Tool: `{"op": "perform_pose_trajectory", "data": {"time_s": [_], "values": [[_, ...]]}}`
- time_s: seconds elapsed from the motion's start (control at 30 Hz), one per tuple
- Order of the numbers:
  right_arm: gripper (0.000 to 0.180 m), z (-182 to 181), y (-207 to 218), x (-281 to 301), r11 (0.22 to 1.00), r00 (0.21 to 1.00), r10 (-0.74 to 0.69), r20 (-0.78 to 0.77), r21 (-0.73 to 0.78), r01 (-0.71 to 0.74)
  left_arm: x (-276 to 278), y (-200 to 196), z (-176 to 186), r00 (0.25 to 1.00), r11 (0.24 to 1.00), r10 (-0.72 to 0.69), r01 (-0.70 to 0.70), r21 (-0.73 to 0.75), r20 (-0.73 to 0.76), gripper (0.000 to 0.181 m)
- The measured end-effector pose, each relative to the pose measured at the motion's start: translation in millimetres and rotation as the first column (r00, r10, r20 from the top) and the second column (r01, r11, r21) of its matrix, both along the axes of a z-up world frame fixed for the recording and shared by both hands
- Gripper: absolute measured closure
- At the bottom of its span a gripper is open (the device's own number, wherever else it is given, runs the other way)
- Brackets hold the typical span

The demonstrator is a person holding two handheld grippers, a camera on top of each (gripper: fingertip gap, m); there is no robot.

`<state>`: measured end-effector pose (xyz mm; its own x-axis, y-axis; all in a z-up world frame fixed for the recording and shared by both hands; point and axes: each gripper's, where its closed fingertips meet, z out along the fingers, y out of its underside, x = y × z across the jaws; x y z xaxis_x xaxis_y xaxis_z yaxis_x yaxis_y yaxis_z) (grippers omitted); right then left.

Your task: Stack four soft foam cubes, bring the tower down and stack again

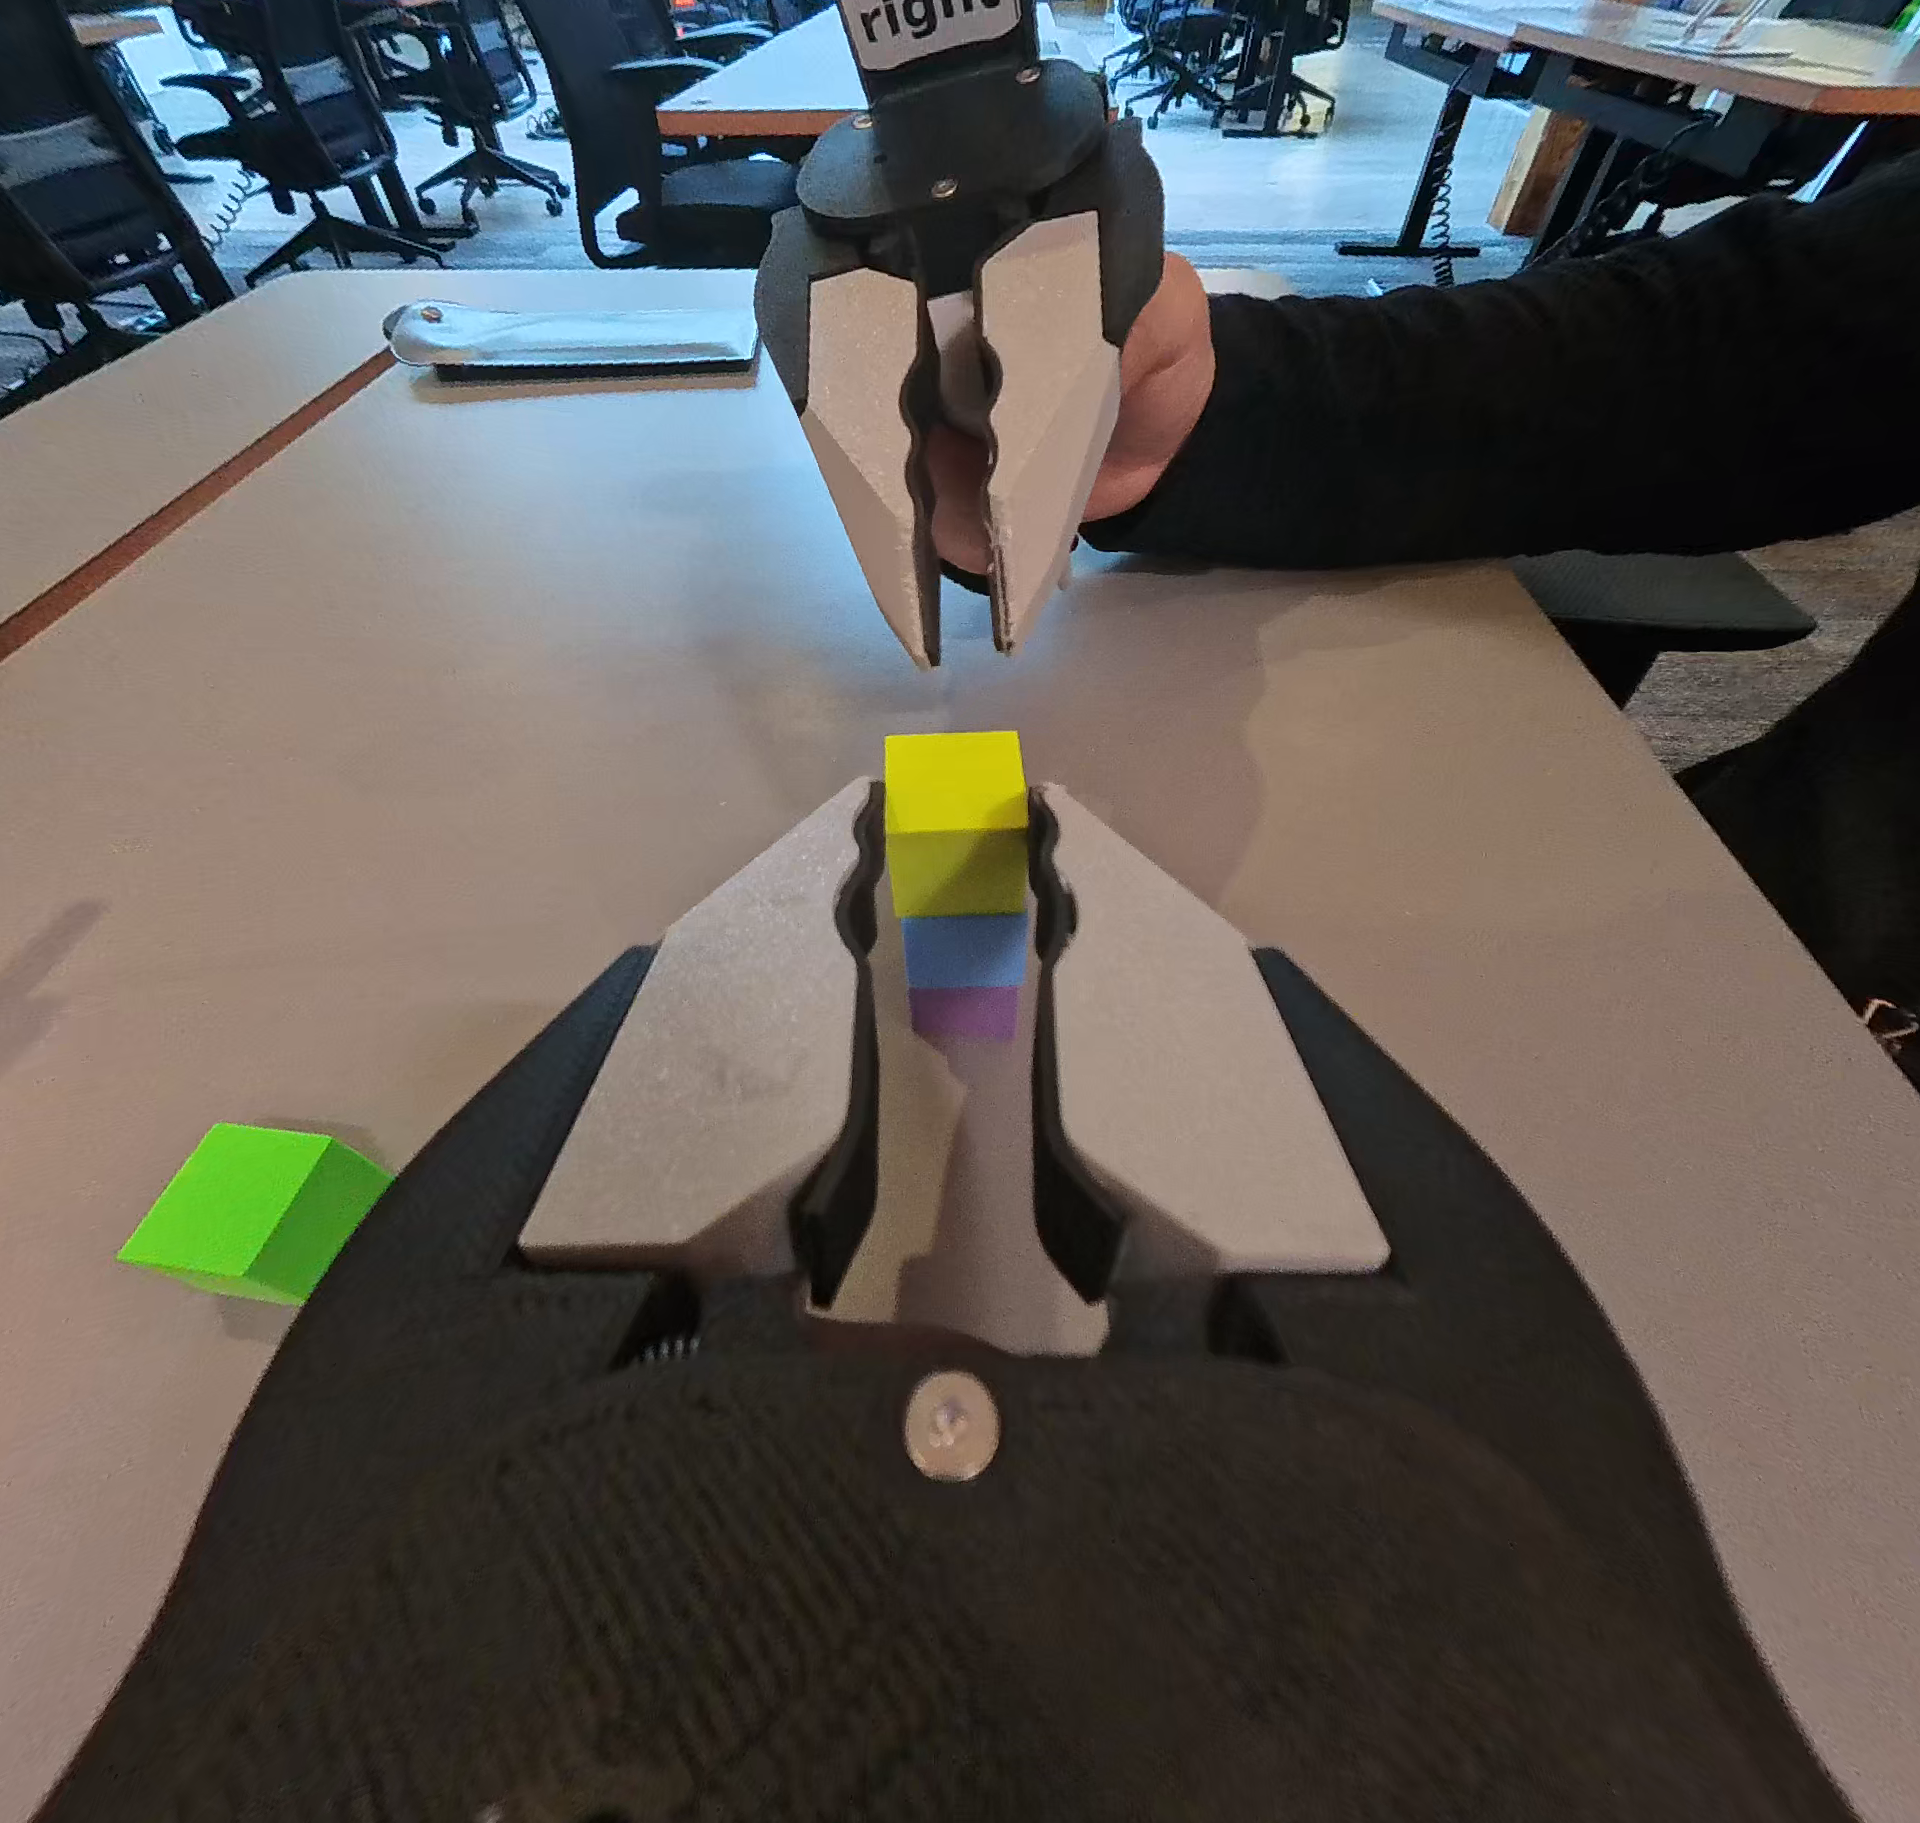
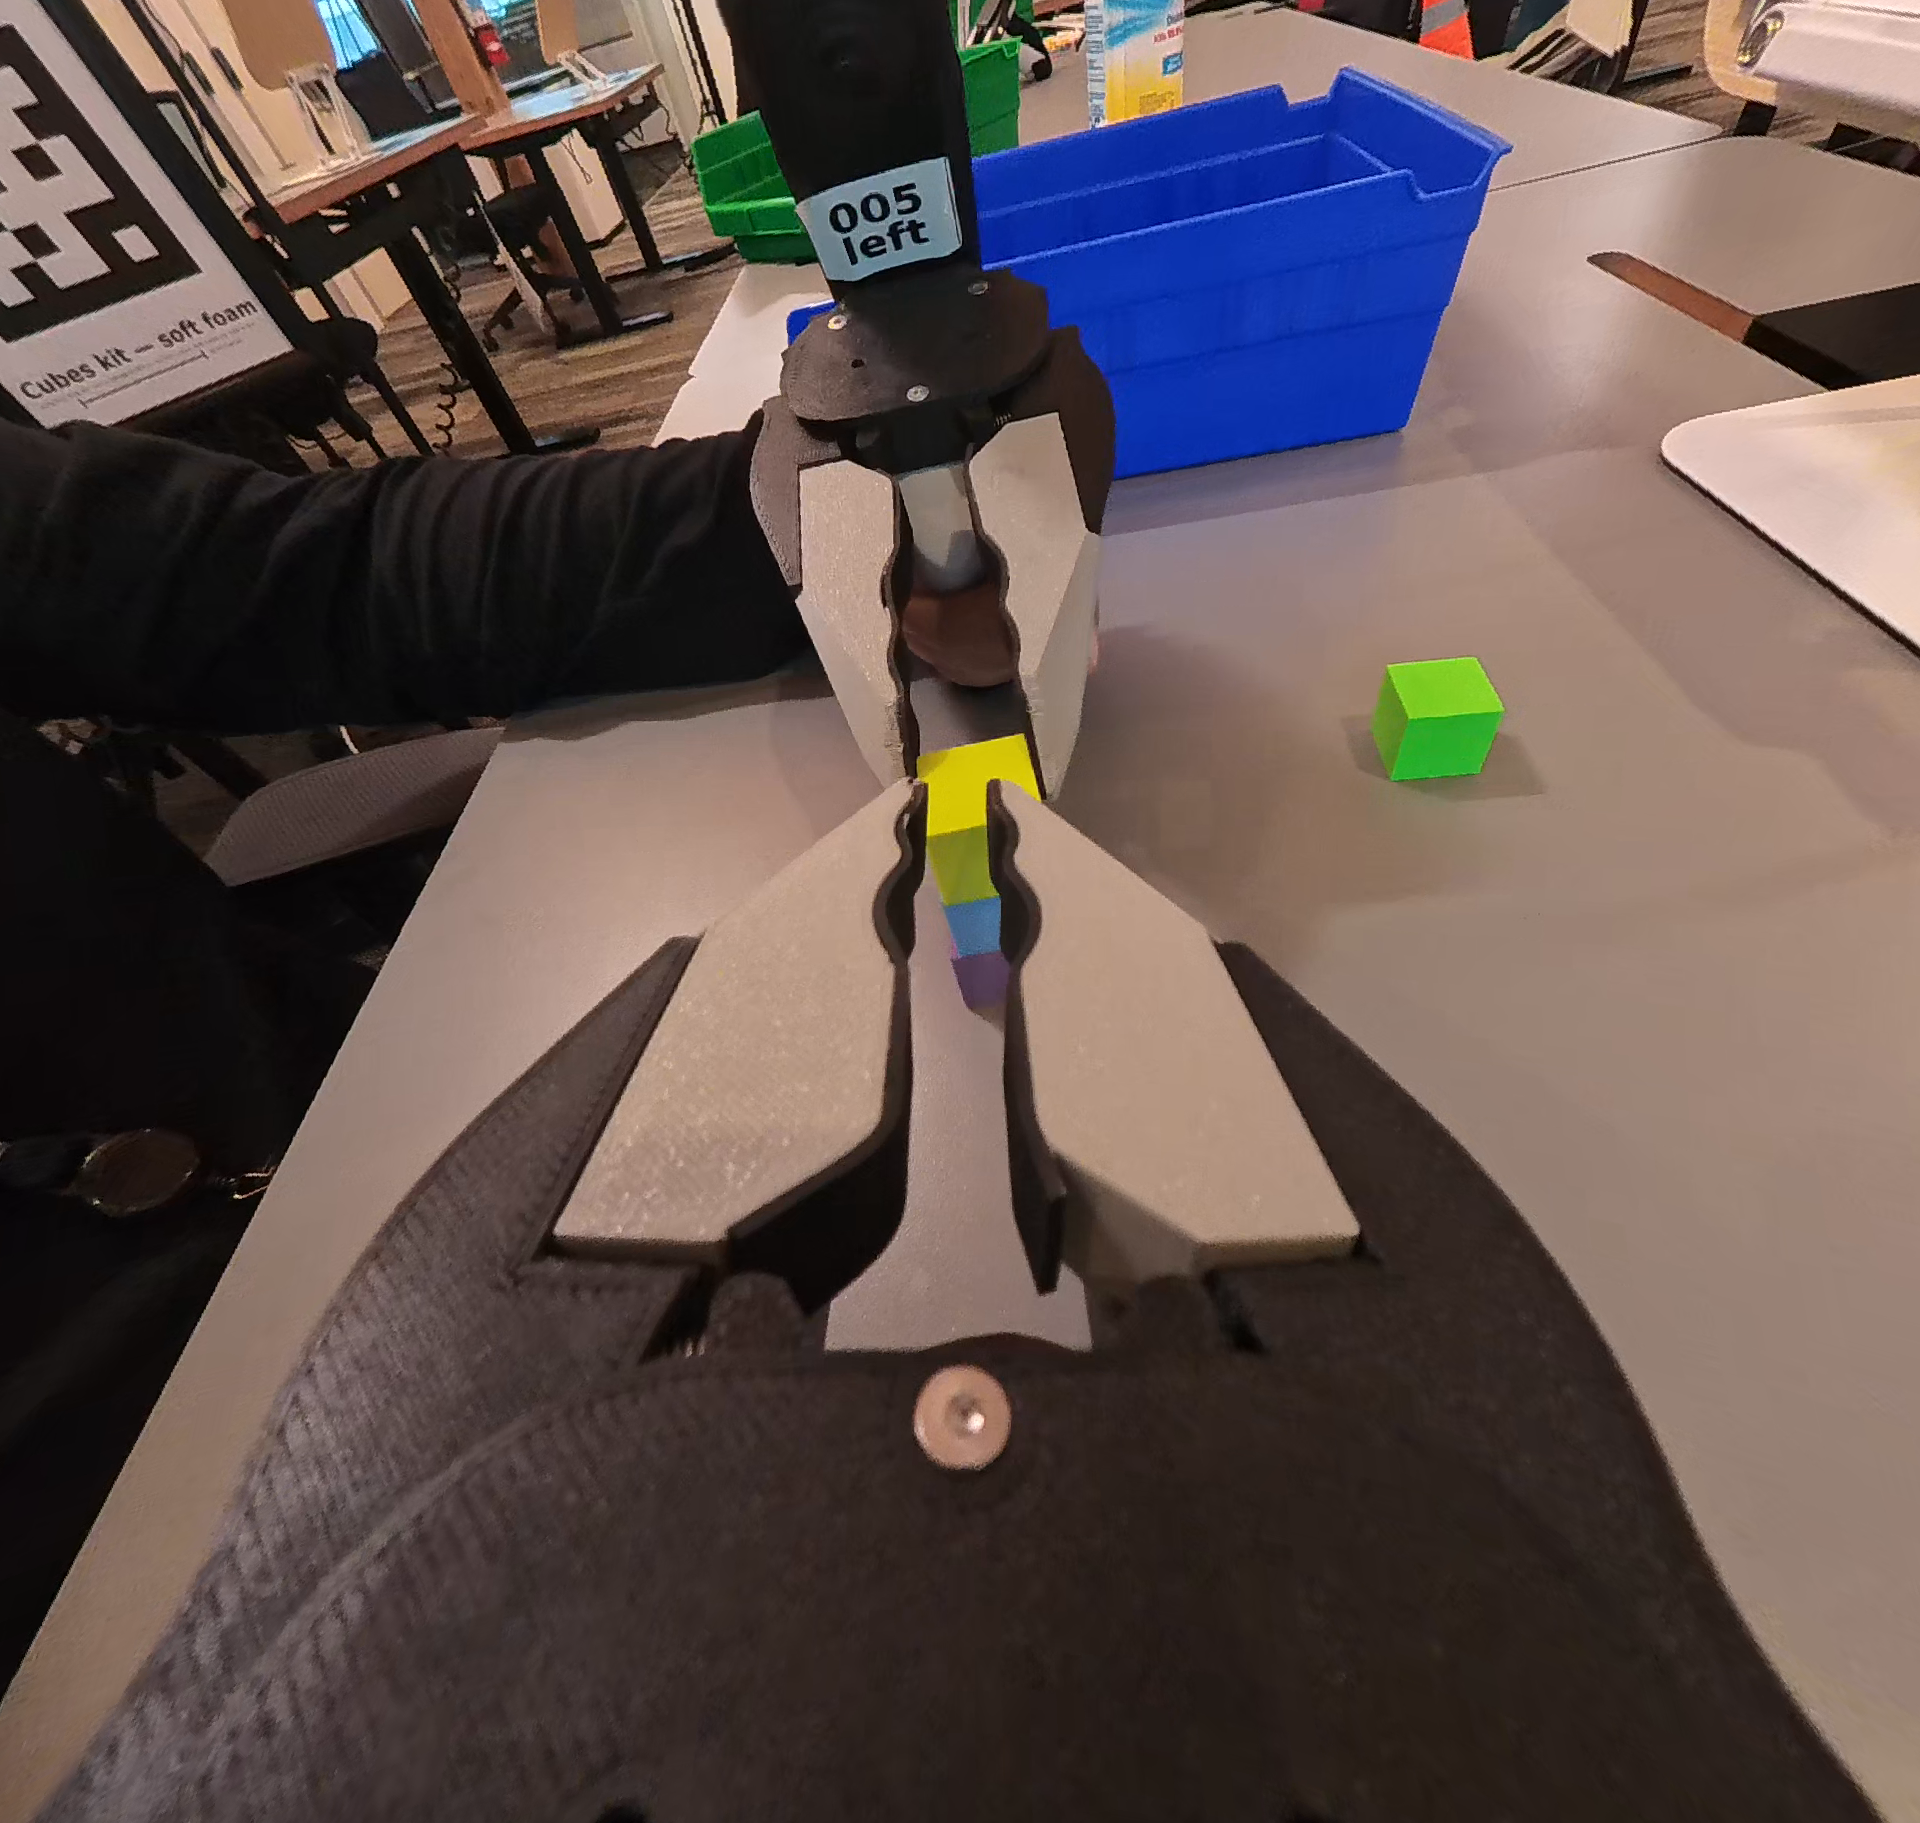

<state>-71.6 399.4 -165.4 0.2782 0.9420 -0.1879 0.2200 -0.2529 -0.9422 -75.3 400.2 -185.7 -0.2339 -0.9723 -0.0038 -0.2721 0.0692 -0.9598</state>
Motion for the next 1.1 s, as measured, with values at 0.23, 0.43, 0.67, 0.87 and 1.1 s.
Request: {"op": "perform_pose_trajectory", "data": {"time_s": [0.23,0.43,0.67,0.87,1.1], "values": [[0.171,0,0,0,1.0,1.0,0.0,0.0,0.0,0.0,0,1,0,1.0,1.0,0.009,-0.009,-0.003,0.003,0.142],[0.171,1,0,1,1.0,1.0,-0.003,-0.001,0.003,0.003,-1,5,11,0.998,0.999,0.033,-0.032,-0.017,0.058,0.124],[0.171,5,4,6,1.0,1.0,-0.023,-0.021,0.006,0.024,-28,116,32,0.796,0.802,0.597,-0.587,-0.113,0.101,0.129],[0.17,2,5,5,1.0,1.0,-0.024,-0.011,-0.004,0.024,-38,149,-24,0.648,0.653,0.74,-0.756,-0.037,-0.178,0.108],[0.17,7,5,6,0.999,0.999,-0.032,-0.015,0.013,0.032,-25,156,-45,0.568,0.607,0.772,-0.792,0.065,-0.285,0.107]]}}
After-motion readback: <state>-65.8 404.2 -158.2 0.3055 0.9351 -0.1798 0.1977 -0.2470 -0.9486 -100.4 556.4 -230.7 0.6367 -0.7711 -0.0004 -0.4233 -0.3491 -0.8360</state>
